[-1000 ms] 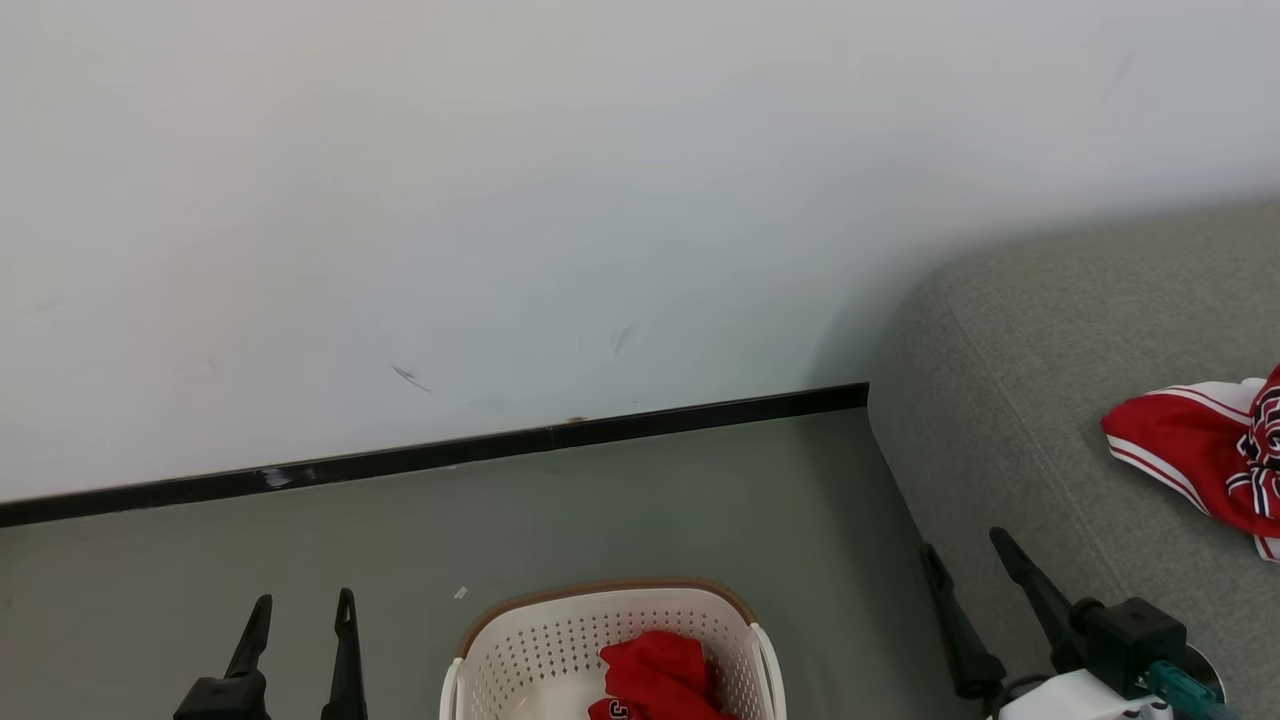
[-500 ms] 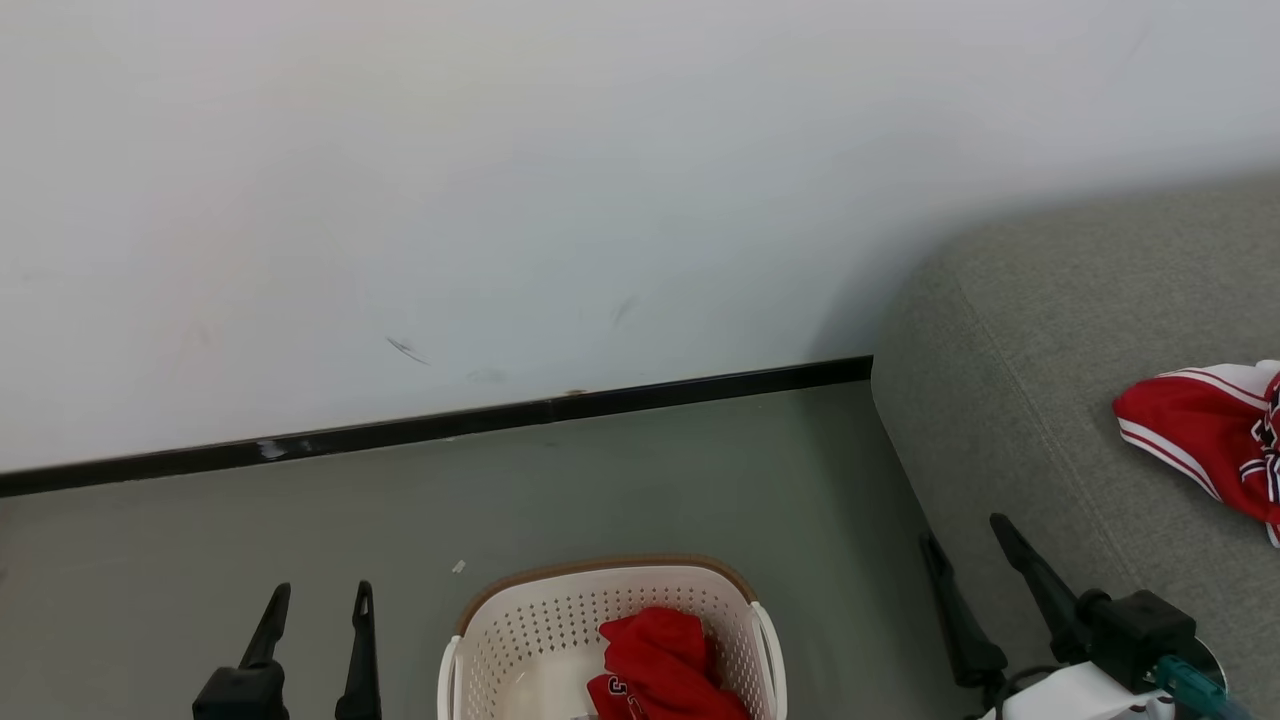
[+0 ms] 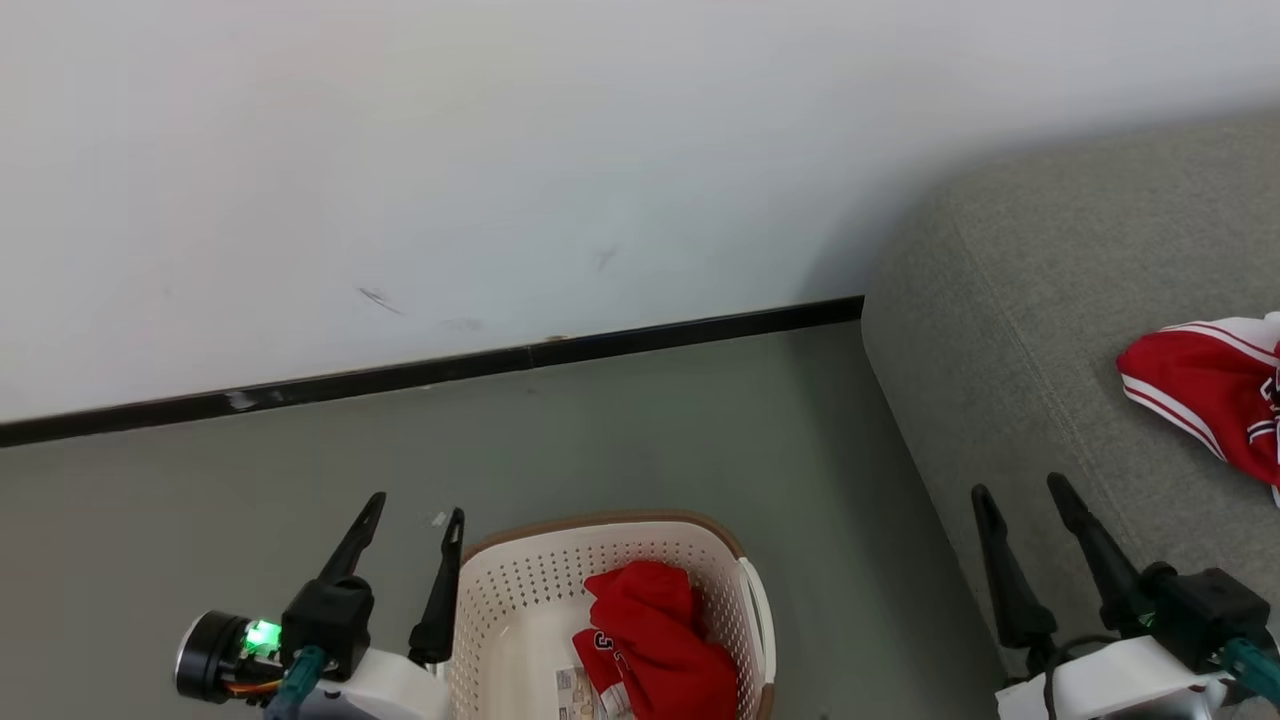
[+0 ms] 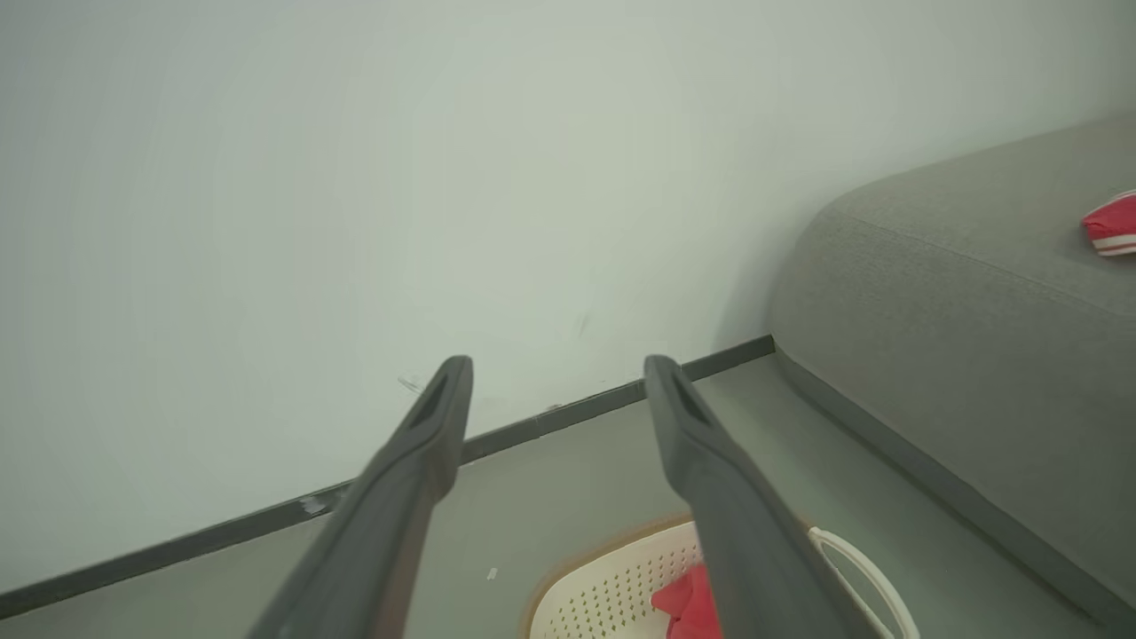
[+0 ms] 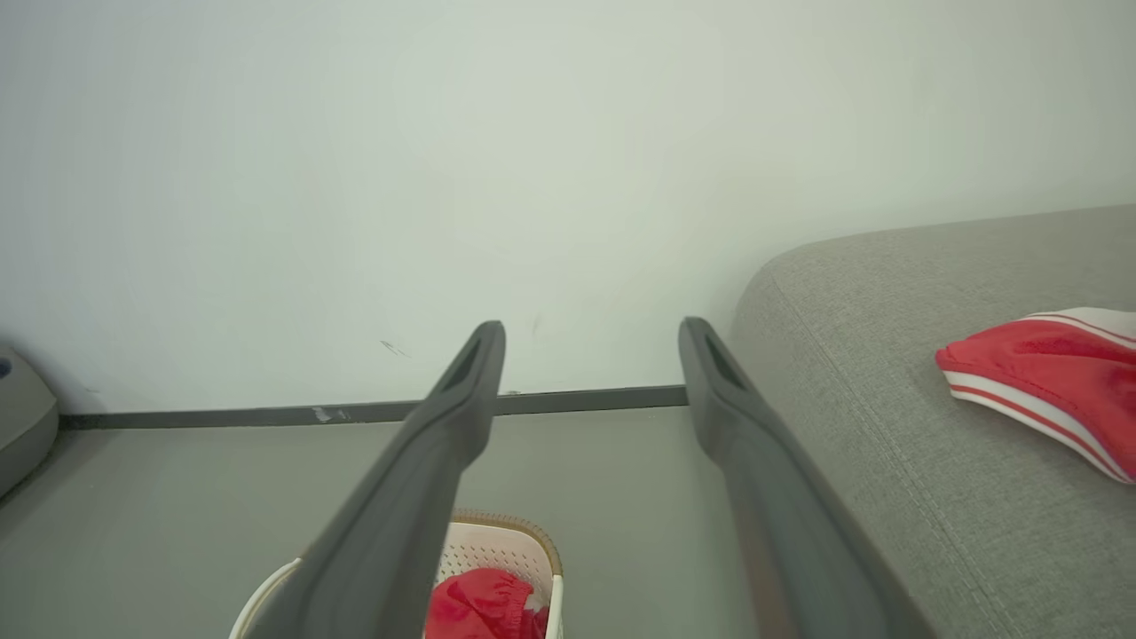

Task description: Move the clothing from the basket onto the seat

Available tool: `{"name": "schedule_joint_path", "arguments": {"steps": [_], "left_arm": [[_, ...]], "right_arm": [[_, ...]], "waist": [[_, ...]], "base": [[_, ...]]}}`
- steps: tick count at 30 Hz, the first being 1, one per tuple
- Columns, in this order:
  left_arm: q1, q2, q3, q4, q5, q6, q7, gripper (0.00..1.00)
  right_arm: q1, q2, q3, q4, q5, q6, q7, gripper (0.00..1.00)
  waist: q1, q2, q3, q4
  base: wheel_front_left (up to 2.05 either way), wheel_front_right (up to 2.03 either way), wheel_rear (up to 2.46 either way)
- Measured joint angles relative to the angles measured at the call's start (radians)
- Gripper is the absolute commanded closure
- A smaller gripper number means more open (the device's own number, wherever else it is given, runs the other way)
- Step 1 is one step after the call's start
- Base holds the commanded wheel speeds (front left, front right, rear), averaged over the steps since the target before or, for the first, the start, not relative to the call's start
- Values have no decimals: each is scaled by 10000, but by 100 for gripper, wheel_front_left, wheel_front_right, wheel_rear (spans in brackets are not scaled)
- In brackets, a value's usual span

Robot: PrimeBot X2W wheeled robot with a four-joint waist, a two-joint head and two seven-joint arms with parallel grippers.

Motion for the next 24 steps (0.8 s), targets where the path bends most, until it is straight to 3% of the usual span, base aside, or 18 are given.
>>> {"name": "schedule_joint_path", "arguments": {"steps": [13,24], "left_arm": [[-1218,-178,-1112,826,692,-644,489,0],[-2099,-278,-1785,1893,1319,-890,746,0]], "right_arm": [[-283,12,-466,-485,105,-2,0,0],[-731,15,-589,-819,303,-2,0,0]], "waist": [[0,0,1120,-403],[0,0,2201,-845]], "base": [[0,0,0],[0,0,0]]}}
